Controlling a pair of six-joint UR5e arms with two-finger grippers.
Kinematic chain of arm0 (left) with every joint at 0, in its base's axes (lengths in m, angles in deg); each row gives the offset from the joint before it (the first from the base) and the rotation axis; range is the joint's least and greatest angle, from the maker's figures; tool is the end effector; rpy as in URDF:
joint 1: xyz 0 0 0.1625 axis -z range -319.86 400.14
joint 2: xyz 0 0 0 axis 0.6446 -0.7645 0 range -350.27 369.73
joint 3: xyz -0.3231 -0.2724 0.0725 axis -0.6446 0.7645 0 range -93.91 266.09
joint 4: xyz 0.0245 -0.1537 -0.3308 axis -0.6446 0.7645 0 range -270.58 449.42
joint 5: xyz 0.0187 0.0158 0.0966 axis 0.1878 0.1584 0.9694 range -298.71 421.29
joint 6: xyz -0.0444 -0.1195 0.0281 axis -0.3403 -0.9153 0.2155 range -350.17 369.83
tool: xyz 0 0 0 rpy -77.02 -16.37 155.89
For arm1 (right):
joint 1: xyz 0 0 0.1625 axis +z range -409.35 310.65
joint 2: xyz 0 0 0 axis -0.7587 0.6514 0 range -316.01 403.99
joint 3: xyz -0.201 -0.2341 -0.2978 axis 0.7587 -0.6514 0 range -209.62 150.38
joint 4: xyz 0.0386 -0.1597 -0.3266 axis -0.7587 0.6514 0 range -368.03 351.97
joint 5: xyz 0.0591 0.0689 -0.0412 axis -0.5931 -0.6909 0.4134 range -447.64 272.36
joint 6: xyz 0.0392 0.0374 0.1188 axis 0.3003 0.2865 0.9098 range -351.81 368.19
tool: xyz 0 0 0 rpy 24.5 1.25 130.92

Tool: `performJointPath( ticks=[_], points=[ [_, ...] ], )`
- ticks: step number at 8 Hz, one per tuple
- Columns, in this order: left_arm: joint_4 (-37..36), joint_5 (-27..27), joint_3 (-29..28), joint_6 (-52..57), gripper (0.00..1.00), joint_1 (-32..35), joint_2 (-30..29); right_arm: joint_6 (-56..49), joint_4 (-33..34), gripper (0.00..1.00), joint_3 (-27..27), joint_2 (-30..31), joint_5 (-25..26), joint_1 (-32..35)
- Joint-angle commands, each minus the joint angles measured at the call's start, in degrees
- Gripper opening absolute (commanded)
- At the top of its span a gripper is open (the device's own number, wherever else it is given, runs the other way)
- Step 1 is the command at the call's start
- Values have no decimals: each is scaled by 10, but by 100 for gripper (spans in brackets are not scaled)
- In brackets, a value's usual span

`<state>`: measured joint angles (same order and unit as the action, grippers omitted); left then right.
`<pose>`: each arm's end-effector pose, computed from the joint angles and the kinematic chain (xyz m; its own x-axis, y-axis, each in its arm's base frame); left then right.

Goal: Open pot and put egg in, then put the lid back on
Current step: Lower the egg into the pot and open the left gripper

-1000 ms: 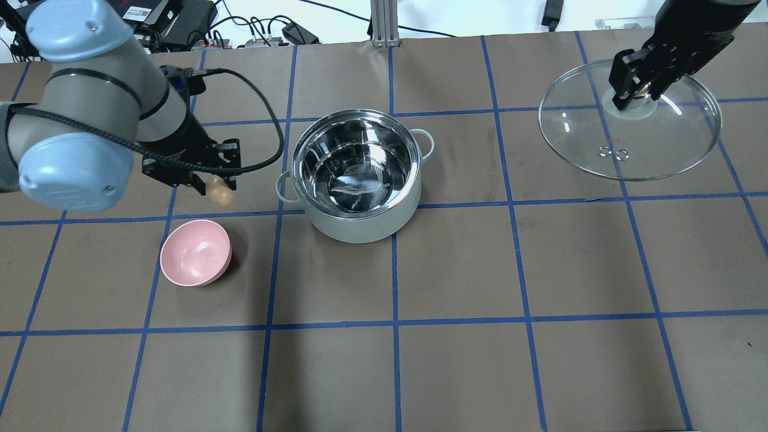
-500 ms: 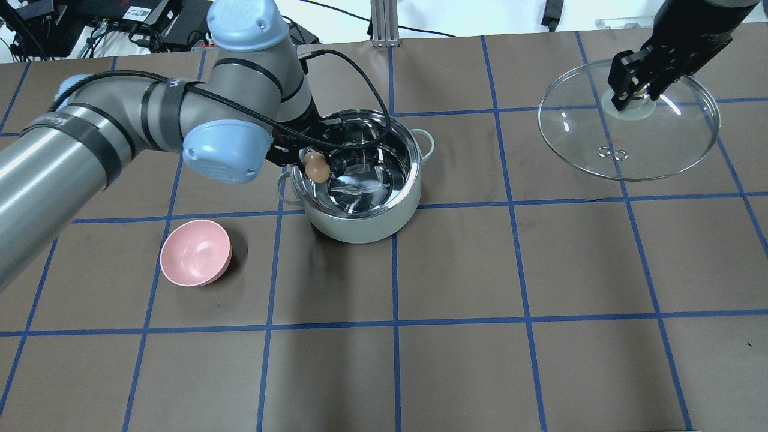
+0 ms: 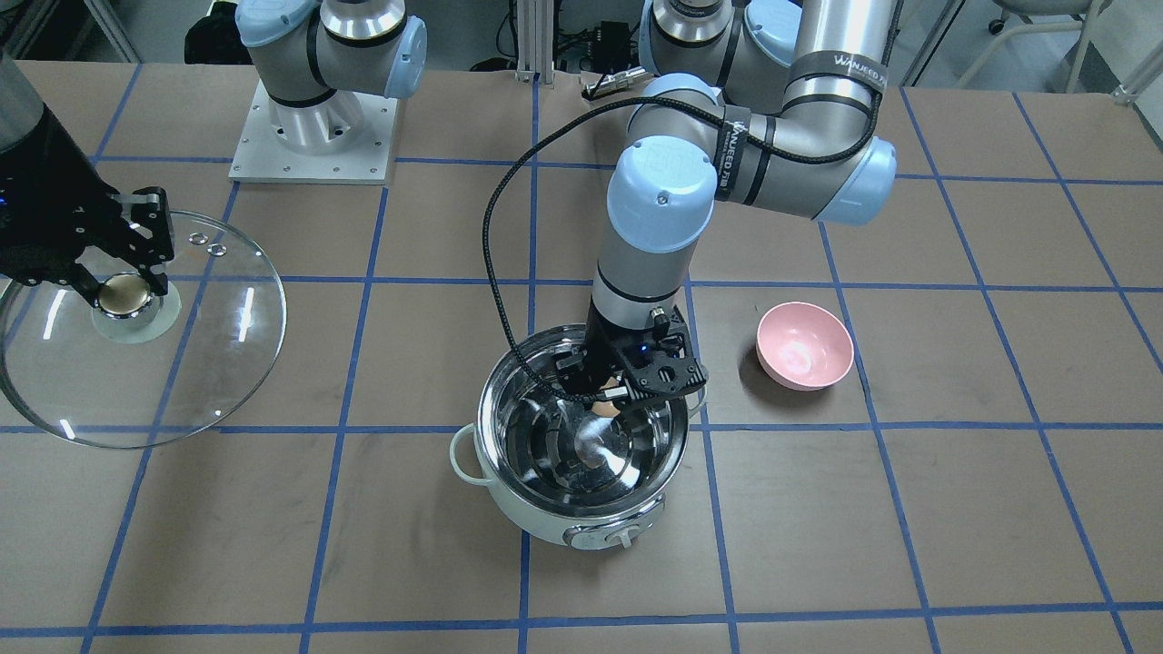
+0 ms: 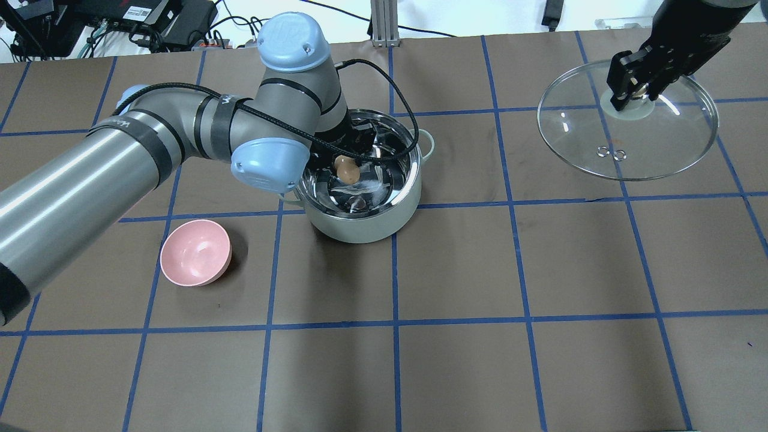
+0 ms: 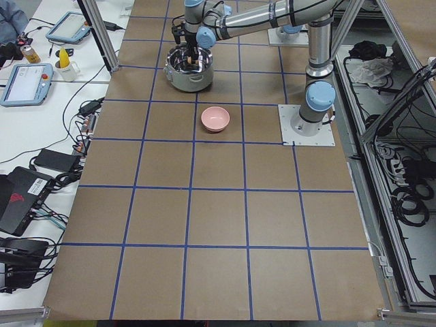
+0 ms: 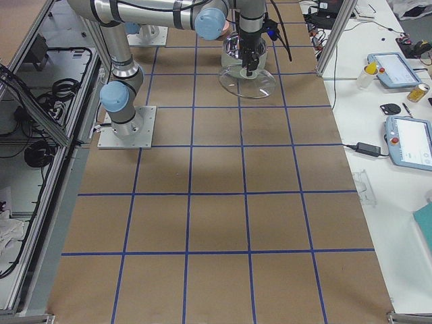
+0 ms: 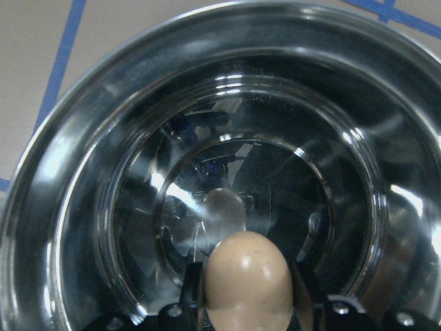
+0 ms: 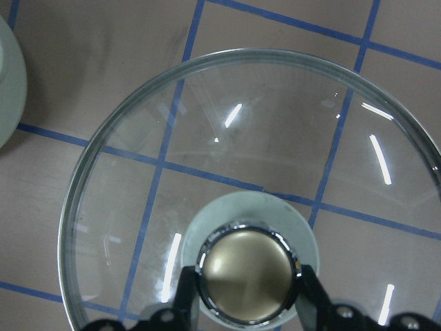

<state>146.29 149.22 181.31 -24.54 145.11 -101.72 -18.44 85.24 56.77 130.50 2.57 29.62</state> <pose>-0.2817 -0.5195 0.2903 -0.9409 -0.3257 0.0931 -0.3326 0.9403 -0.0726 0.0397 -0.4903 0.4667 -0.9630 -0.2680 0.0298 -0.2693 0.9617 -0.0513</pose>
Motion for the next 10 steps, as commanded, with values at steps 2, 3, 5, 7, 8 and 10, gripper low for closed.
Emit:
performJointPath(
  ticks=[2,3,5,7,8,10],
  points=[
    [-14,-9,0,-3,94,2,-7,0,0,0,0,0,0,0],
    [-13,-6,-1,2,95,2,0,1,1,0,0,0,0,0],
    [11,11,-13,11,95,1,33,2,-2,0,0,-1,-5,1],
    [115,54,-37,102,96,-8,80,4,30,0,4,-1,-14,7],
    [121,55,-34,147,96,-27,105,10,38,0,4,-1,-41,9],
    [177,53,-32,246,96,-108,163,17,81,0,5,-16,-64,46]
  ],
)
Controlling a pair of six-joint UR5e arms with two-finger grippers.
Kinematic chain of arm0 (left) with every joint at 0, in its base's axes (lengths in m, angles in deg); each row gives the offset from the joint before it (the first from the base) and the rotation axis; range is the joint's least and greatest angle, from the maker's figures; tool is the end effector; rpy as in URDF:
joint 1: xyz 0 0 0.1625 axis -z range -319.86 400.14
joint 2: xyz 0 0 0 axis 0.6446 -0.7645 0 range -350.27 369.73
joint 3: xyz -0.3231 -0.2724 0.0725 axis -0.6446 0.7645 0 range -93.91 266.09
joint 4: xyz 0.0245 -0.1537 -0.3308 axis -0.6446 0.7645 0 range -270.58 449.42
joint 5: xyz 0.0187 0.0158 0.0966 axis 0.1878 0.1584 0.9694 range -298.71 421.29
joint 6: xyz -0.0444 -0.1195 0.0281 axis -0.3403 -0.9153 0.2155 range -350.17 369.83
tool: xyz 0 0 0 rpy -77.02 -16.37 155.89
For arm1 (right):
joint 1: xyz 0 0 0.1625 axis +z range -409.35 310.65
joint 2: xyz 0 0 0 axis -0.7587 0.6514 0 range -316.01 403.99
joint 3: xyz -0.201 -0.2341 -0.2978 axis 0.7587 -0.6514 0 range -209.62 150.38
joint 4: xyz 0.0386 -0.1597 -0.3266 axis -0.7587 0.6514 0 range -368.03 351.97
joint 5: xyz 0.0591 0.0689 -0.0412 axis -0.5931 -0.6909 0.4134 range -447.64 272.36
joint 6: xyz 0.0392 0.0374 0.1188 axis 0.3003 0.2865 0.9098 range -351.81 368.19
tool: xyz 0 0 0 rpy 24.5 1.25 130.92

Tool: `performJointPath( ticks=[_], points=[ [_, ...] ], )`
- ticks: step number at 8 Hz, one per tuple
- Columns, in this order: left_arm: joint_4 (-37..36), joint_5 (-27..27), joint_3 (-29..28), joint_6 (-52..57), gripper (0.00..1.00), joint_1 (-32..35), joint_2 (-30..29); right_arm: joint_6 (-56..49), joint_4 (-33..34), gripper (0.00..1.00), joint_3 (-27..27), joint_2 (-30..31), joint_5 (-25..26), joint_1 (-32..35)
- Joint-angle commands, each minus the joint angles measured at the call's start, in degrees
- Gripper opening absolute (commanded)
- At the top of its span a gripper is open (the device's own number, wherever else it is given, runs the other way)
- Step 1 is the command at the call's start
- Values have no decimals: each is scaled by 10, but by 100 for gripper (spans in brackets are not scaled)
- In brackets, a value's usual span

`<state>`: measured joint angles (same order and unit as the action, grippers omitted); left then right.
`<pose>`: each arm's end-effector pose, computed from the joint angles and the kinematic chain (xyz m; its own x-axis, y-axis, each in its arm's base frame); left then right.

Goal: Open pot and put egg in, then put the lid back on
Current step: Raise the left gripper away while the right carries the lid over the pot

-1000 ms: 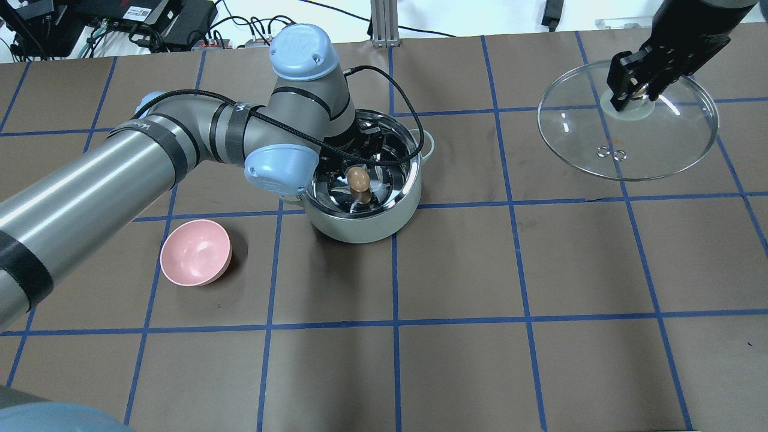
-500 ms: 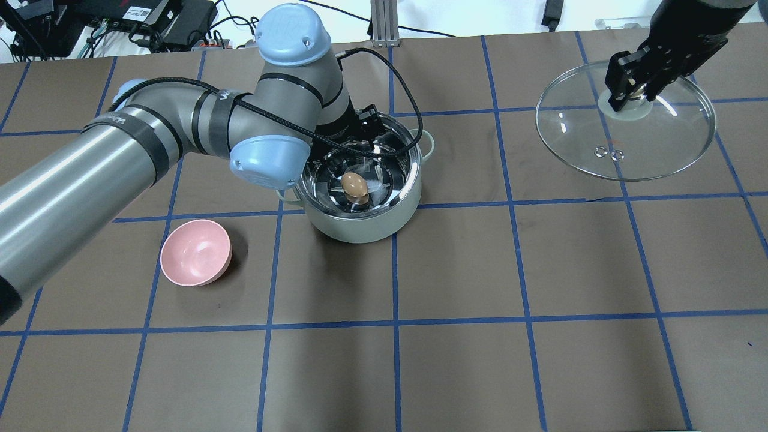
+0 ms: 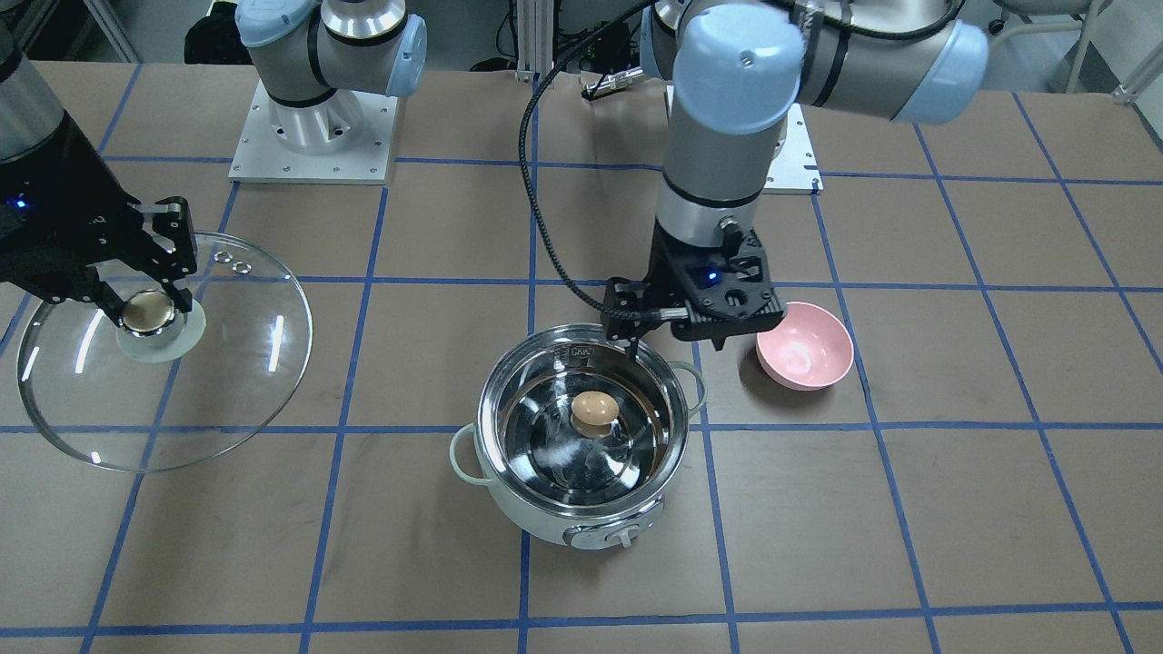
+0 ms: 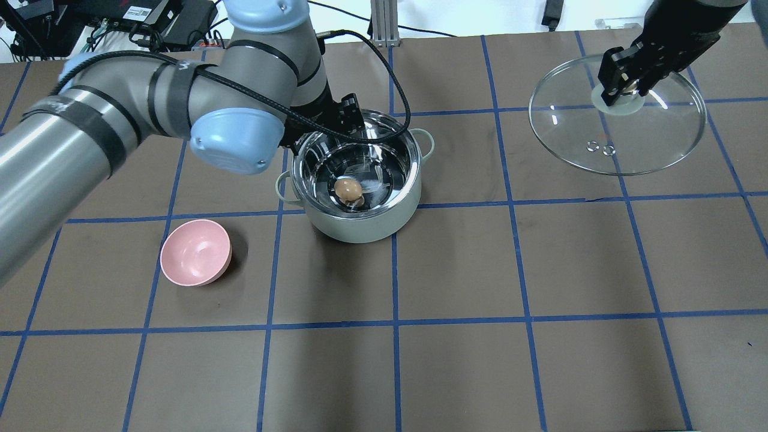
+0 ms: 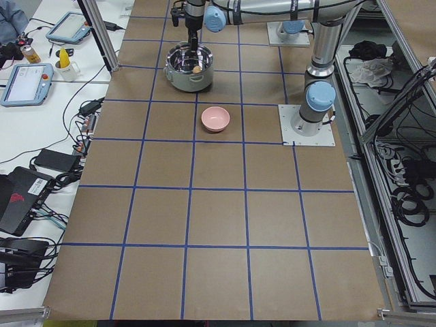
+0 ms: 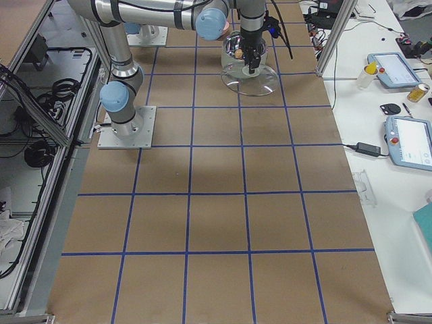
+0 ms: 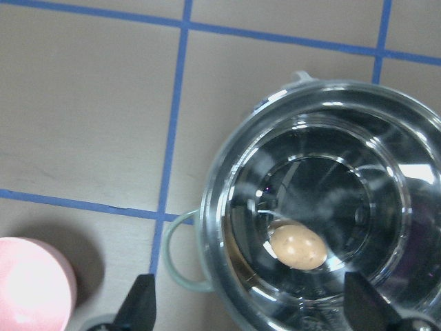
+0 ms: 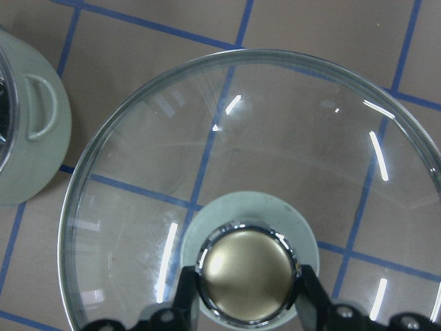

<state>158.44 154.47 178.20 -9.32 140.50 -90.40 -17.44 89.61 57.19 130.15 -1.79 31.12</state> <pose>-0.2186 -0.4951 0.3987 -0.9876 -0.1572 -0.0020 -0.1549 0.9746 -0.1615 0.0607 -0.5008 0.4693 -0.9592 -0.2824 -0.0121 -0.2780 0.9502 -0.1409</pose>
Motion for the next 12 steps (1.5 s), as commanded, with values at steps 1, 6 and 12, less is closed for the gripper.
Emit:
performJointPath(
  ticks=[1,6,12],
  points=[
    [85,0,-4,144,96,-95,69,49,67,0,1,-27,-17,69],
    [86,-4,2,272,96,-199,71,132,140,0,1,-60,-21,173],
    [160,22,-8,161,96,-139,94,204,243,0,1,-145,-42,265]
  ],
)
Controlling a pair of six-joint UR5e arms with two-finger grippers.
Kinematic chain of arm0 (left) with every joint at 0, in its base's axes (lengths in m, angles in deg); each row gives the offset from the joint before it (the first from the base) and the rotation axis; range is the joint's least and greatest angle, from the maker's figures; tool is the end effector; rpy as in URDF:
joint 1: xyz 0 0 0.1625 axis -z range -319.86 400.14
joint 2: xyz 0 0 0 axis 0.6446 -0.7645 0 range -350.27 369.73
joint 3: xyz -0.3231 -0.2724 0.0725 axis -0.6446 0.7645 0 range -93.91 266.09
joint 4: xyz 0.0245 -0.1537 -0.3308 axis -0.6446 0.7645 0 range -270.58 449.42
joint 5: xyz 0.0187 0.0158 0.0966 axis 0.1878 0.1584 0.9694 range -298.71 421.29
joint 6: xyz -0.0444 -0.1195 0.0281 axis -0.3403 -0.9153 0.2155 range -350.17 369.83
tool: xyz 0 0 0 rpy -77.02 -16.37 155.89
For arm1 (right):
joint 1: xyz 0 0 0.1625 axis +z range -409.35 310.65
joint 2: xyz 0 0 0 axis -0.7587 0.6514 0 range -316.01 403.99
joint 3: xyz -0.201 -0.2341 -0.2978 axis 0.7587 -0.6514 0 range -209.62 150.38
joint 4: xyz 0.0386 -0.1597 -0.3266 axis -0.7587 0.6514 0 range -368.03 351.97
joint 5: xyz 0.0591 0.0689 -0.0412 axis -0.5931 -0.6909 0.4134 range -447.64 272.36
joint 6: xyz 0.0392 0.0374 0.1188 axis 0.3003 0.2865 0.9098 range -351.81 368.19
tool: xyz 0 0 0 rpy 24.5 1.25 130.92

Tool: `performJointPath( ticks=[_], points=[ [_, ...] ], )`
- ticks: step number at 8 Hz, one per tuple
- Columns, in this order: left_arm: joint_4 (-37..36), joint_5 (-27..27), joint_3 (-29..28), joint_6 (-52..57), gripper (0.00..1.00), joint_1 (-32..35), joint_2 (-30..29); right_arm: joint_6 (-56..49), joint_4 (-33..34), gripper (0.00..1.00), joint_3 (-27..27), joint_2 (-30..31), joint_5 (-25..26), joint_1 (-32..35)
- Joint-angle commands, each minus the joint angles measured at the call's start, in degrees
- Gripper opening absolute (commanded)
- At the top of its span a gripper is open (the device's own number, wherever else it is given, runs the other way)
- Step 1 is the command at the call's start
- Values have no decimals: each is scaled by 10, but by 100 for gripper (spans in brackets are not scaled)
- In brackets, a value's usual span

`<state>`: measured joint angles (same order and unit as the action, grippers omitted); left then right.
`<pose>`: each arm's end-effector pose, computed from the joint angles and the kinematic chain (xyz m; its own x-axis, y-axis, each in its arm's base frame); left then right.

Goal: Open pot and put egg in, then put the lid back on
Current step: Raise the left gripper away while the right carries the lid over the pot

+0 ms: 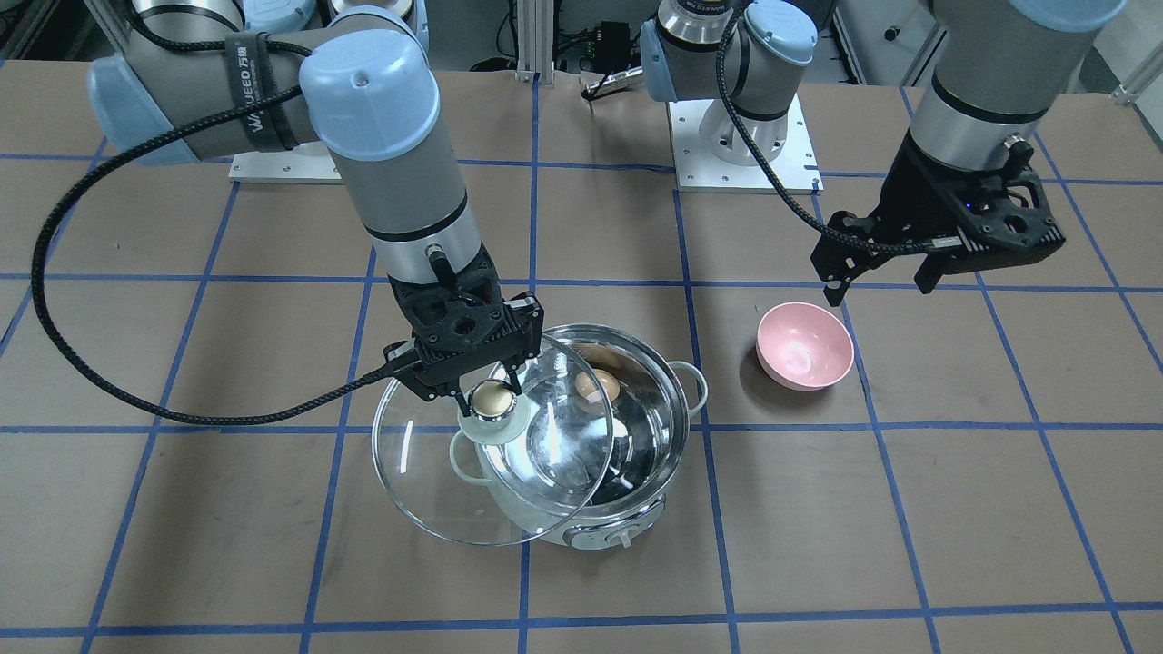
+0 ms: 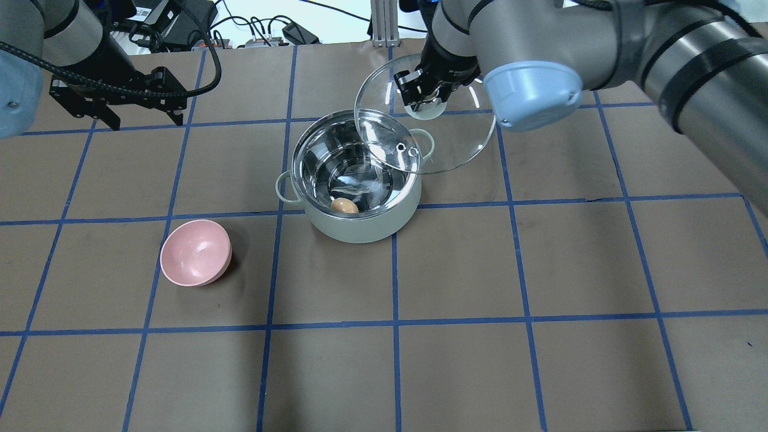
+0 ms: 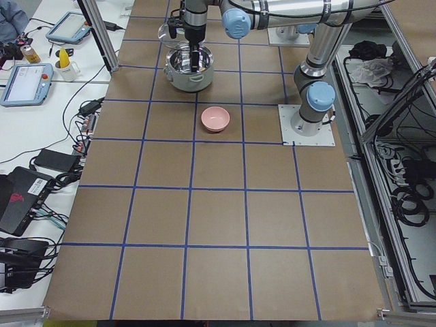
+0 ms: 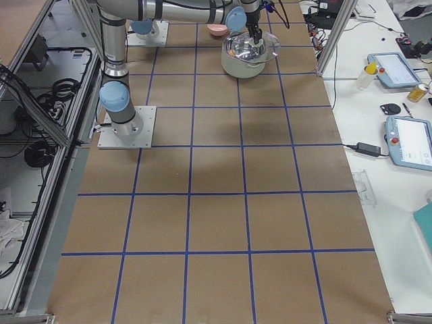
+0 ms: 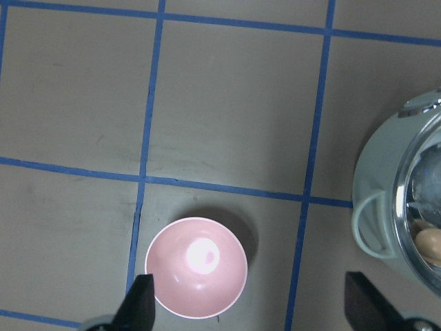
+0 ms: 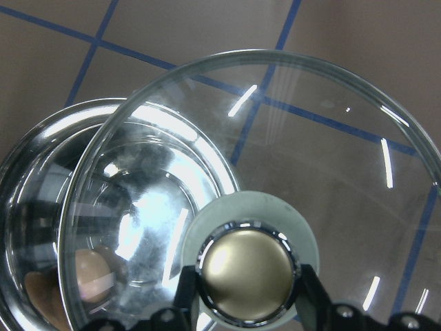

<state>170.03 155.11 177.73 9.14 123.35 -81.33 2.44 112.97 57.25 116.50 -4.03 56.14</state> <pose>-0.0690 -0.4736 0.4573 -0.9884 -0.1376 -0.0648 -0.1294 0.9846 -0.1173 0.3004 -0.5303 0.3912 -0.9187 -0.3872 -0.0774 -0.3497 0.8890 -0.2957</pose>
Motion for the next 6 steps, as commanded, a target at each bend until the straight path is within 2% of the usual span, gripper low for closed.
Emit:
performJointPath(
  ticks=[1,2,6],
  points=[
    [57,16,-18,-46,98,54,4,4,9,0,-1,-13,-40,16],
    [100,17,-43,-47,98,69,0,6,9,0,0,-16,-44,32],
    [112,6,-60,-50,100,73,1,-8,0,0,0,-37,-43,58]
  ],
)
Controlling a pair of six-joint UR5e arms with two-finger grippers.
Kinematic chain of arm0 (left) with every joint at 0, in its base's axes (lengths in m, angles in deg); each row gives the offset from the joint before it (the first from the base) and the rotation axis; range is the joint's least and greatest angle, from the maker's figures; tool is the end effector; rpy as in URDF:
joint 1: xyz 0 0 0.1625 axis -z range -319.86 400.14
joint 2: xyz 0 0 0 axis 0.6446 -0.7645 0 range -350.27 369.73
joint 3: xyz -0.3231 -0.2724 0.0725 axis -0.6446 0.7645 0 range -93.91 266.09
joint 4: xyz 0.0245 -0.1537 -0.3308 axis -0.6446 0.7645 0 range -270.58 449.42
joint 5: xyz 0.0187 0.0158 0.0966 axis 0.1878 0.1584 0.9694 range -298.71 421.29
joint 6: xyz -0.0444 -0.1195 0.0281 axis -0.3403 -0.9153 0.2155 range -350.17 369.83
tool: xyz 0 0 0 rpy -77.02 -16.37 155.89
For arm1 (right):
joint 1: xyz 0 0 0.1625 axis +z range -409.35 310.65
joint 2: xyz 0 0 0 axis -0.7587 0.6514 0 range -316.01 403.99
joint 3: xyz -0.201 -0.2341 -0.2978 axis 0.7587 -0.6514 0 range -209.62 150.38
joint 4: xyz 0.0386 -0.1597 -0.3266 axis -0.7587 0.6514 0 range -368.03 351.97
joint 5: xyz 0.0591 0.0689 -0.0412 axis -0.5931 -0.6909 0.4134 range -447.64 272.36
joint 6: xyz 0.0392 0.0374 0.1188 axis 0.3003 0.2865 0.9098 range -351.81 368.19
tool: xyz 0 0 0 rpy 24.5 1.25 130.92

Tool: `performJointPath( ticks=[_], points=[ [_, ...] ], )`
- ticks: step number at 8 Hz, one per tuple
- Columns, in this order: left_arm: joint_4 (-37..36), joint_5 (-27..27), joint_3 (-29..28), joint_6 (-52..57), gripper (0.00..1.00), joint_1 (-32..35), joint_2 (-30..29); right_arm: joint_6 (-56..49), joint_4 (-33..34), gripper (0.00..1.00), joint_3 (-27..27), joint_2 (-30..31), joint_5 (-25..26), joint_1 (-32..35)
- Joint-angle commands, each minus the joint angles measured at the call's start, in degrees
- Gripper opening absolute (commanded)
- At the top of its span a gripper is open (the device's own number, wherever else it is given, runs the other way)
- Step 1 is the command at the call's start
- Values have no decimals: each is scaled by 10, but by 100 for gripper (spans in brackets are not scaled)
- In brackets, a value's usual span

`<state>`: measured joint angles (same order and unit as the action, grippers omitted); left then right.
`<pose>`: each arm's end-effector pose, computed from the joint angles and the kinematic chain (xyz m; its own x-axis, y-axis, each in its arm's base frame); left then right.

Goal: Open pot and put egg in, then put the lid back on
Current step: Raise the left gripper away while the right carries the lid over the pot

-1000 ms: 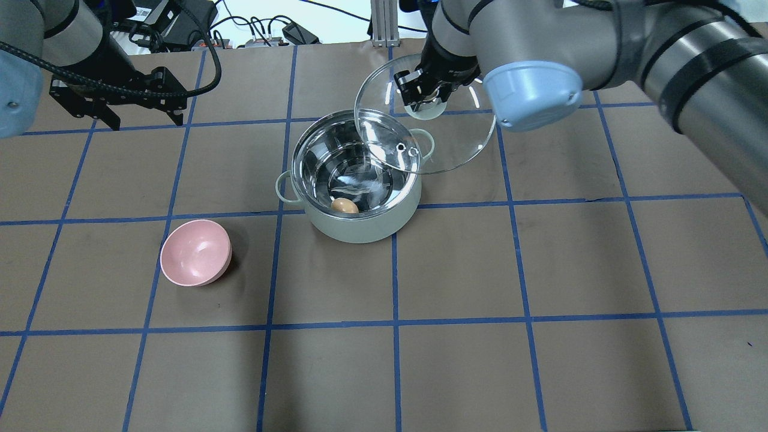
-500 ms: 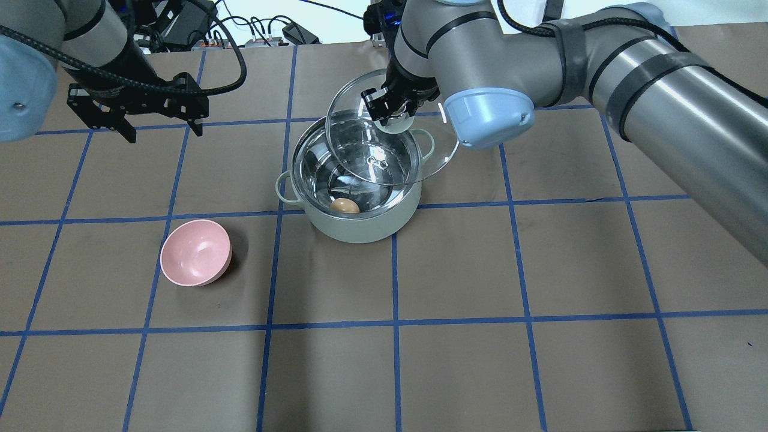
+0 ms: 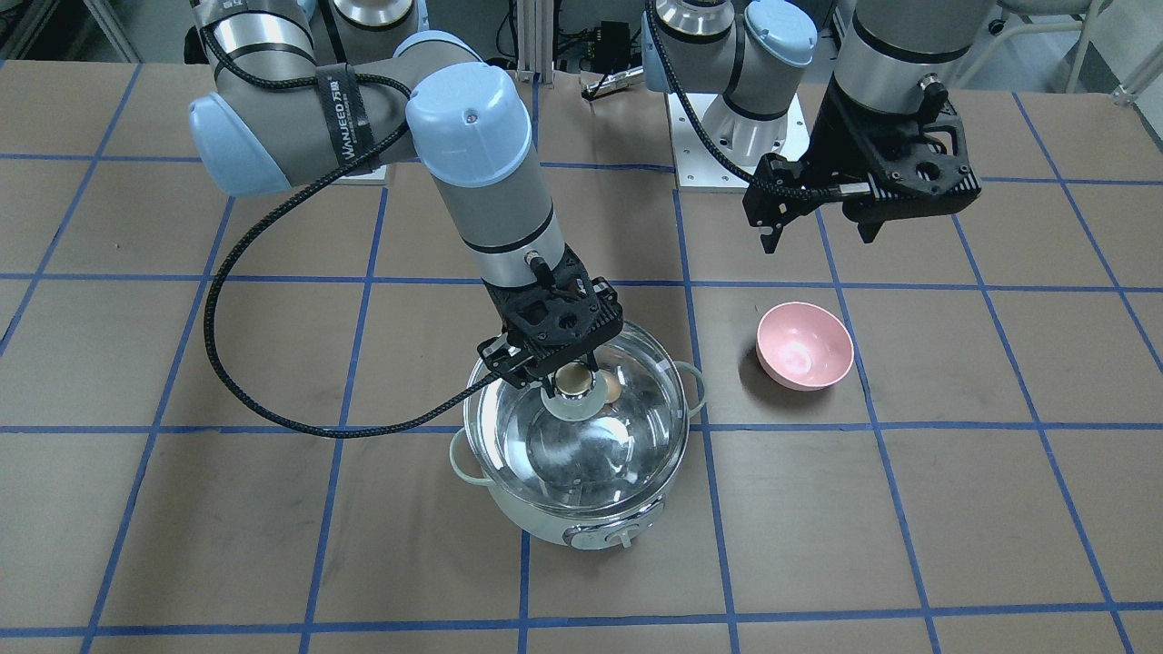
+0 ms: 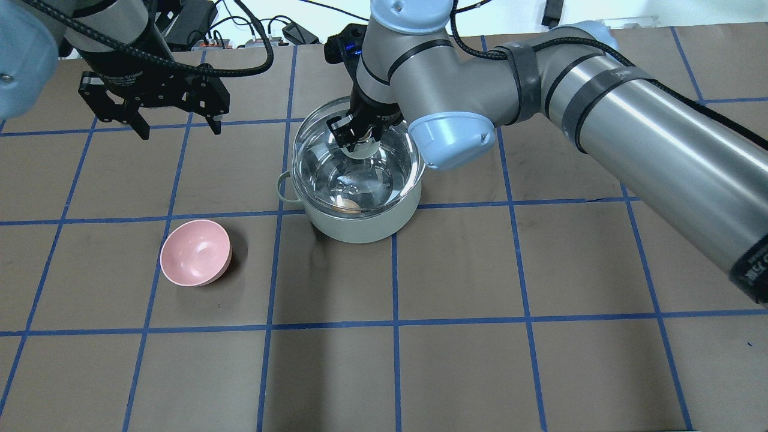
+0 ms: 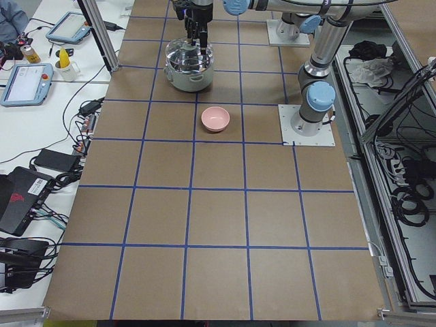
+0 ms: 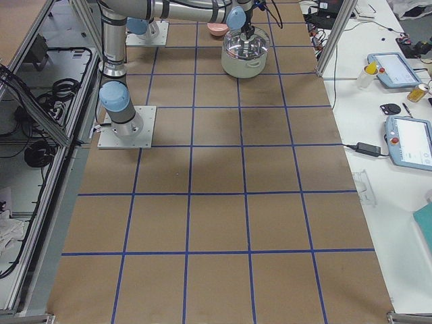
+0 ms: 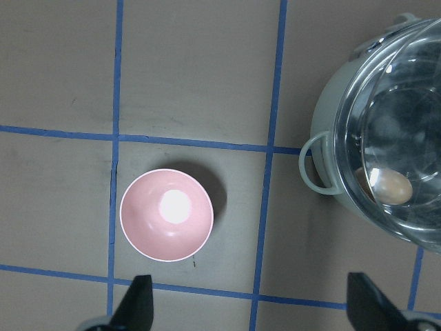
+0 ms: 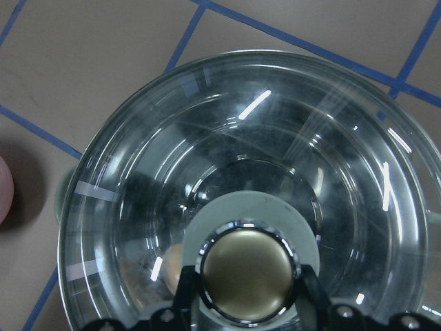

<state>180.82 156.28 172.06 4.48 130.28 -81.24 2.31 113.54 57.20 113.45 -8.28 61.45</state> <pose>-0.1230 -0.4503 0.4822 -0.9921 -0.0934 -0.0839 -0.0905 0.9952 -0.0370 0.3614 -0.5082 0.3625 -0.8626 -0.4822 -0.1529 -0.4349 0.8613 -0.2626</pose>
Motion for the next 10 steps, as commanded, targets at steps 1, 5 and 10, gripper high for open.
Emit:
performJointPath(
  ticks=[1,5,10],
  points=[
    [37,-34,-4,-8,100,3,1,-7,-6,0,0,-8,-1,6],
    [45,-47,-3,-8,100,0,1,2,-9,0,0,-11,0,15],
    [45,-49,-3,-8,100,3,1,3,-11,0,1,-20,4,15]
  ],
)
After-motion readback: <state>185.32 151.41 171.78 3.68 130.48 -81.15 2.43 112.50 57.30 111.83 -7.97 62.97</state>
